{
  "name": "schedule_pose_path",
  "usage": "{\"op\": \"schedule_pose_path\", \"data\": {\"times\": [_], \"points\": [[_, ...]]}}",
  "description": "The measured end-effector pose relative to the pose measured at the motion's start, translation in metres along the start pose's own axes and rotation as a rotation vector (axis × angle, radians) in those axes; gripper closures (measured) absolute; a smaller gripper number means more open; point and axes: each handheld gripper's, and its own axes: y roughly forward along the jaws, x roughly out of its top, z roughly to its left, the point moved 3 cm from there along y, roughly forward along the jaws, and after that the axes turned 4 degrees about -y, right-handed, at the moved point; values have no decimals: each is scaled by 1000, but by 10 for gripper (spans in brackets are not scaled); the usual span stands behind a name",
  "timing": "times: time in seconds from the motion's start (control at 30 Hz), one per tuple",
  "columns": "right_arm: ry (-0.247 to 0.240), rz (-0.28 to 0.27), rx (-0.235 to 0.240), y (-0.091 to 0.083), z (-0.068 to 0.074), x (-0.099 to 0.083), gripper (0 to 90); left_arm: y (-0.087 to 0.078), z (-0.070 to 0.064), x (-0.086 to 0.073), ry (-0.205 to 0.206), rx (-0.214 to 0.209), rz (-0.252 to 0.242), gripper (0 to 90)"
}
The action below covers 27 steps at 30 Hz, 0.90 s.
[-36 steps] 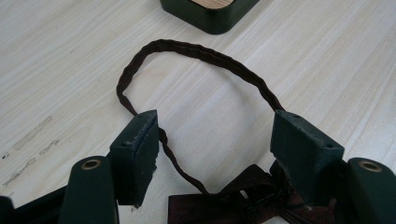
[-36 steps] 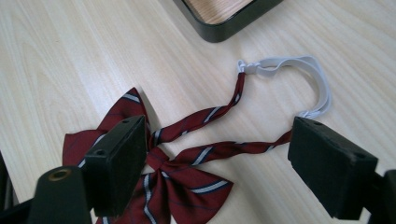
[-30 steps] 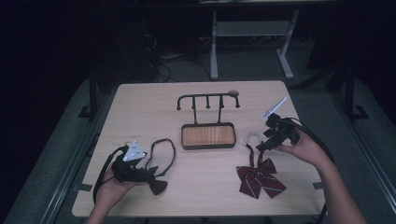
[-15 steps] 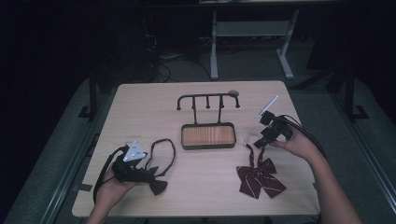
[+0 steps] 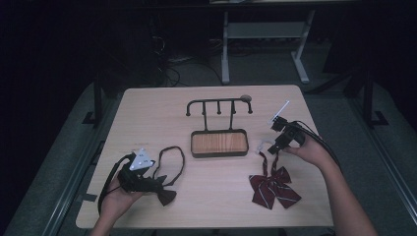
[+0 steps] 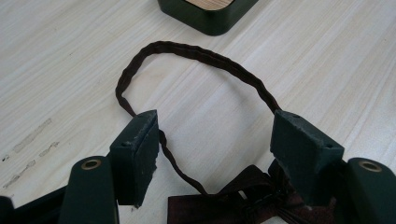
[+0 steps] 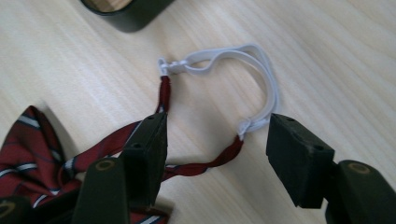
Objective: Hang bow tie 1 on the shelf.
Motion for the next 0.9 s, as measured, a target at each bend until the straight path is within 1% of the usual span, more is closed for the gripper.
{"op": "schedule_pose_path", "data": {"times": [0.03,0.07,0.1,0.13,0.27,0.47,0.6,0.67,0.9], "points": [[19,8,0,2,-2,0,401,0,0,0,0,-1,0,332],[25,13,-3,2,-2,0,410,0,0,0,0,-1,0,332],[25,13,-3,2,-2,0,410,0,0,0,0,-1,0,332],[29,22,-11,4,-3,0,434,0,0,0,0,-1,0,332],[45,34,-28,5,-6,-1,472,0,0,0,0,-2,0,332],[63,47,-32,8,-9,-1,495,1,0,0,1,-3,0,332],[62,63,-34,11,-9,-1,510,1,-1,0,0,-4,1,332],[56,88,-42,13,-9,-1,534,1,-1,0,0,-4,1,332],[58,110,-60,17,-9,0,576,0,0,0,0,-3,0,332]]}}
